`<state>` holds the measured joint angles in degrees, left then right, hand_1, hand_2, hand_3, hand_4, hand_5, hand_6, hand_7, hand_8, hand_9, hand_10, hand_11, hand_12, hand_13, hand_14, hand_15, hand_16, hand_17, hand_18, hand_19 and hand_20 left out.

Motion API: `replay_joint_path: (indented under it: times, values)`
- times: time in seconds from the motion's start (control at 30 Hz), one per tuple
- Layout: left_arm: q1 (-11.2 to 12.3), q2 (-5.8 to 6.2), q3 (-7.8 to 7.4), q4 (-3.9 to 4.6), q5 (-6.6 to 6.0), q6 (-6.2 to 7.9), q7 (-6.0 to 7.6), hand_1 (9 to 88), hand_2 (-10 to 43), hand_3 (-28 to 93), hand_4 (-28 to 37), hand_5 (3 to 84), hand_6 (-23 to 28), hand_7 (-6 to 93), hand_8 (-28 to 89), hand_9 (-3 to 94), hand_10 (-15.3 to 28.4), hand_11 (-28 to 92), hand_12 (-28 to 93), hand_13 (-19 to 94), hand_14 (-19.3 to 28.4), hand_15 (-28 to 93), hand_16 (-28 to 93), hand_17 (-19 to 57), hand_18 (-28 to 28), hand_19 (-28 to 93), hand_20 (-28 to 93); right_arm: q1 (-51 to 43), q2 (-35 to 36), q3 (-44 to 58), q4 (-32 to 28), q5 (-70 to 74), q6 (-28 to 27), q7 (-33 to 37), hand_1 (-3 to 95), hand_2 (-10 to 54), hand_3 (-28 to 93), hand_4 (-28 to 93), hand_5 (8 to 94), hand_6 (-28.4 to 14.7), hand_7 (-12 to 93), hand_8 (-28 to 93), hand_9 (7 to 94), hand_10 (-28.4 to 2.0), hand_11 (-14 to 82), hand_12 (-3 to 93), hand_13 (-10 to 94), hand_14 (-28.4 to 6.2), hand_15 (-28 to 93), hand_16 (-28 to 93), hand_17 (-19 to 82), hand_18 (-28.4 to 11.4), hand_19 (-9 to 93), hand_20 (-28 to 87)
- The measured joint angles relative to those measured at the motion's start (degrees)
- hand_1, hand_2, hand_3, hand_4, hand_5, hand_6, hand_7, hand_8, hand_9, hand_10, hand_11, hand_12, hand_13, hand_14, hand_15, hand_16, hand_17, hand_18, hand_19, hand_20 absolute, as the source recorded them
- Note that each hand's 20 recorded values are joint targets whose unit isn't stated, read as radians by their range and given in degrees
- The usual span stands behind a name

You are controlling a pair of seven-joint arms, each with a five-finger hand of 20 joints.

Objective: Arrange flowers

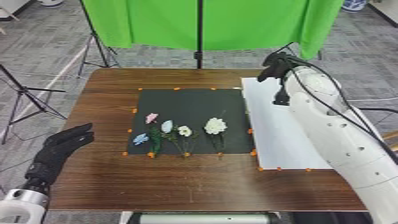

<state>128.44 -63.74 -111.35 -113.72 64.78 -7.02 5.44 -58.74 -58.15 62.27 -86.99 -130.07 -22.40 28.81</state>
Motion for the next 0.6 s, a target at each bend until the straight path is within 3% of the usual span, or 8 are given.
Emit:
replay_joint_path:
  times: [0.1,0.23,0.43,0.6]
  values:
    - [0.0,0.00,0.09,0.00,0.01,0.00,0.02,33.2,-4.4,66,-11.7,45.3,5.4,9.8,-5,42.5,13.6,16,12,35,17.7,14,2,7.4,13.6,9,20,1.4,0.4,-0.6,4.3,0.3,-1.1,3.1,30.1,-9.5,69,-20,41.3,-2.2,12,-7,41.1,-20.0,4.7,21.1,66,-12.3,70,28,37,-24.0,85,57]
    - [-0.1,0.00,0.28,0.02,0.03,0.00,0.07,33.2,-4.4,66,-11.7,45.2,5.3,9.9,-5,42.5,13.5,16,12,35,17.7,14,2,7.3,13.6,9,20,1.6,0.9,-1.7,7.5,0.9,1.6,6.1,31.0,-9.5,68,-19,41.1,-1.9,12,-7,41.9,-20.8,4.9,21.3,66,-12.4,70,27,37,-24.4,86,57]
    - [-0.1,-0.08,0.41,0.06,0.04,0.00,0.14,33.1,-4.5,66,-11.6,45.3,5.3,10.0,-5,42.5,13.5,16,12,35,17.7,14,2,7.4,13.6,9,20,0.9,0.9,-1.8,9.3,1.6,3.0,6.8,32.8,-9.5,69,-19,40.9,-0.6,13,-8,44.1,-20.4,6.6,22.0,67,-12.1,70,27,37,-24.2,86,56]
    - [-0.4,-0.14,0.55,0.13,0.04,0.00,0.19,33.4,-4.5,66,-11.7,45.3,5.4,9.9,-6,42.5,13.6,16,12,35,17.7,14,2,8.4,13.4,10,20,-0.2,0.7,-1.7,10.6,2.8,5.8,6.6,40.3,-9.5,70,-20,42.8,1.3,16,-10,48.5,-18.7,9.4,21.4,71,-9.2,71,27,41,-22.8,89,55]
